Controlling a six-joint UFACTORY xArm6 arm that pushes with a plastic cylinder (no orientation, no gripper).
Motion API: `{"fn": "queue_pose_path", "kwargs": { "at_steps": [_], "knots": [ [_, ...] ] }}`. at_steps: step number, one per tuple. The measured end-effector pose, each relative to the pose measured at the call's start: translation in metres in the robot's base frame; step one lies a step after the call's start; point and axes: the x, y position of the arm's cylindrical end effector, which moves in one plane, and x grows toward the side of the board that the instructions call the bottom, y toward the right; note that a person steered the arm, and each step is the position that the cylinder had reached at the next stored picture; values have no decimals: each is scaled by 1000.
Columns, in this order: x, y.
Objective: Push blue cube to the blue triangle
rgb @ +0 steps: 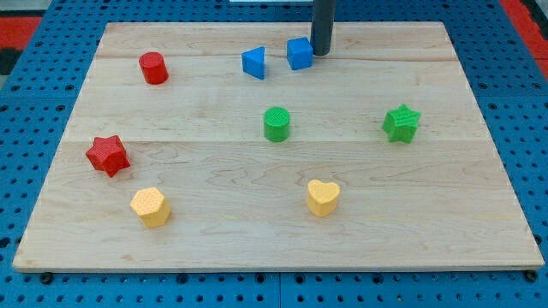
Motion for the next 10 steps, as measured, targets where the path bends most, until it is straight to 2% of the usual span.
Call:
{"fn": "queue_pose_path", "kwargs": {
  "at_steps": [3, 4, 6, 7, 8, 9, 10],
  "knots": [
    [1, -1],
    [7, 20],
    [23, 117],
    [0, 129],
    [-16, 43],
    [-6, -37],
    [3, -49]
  ]
}}
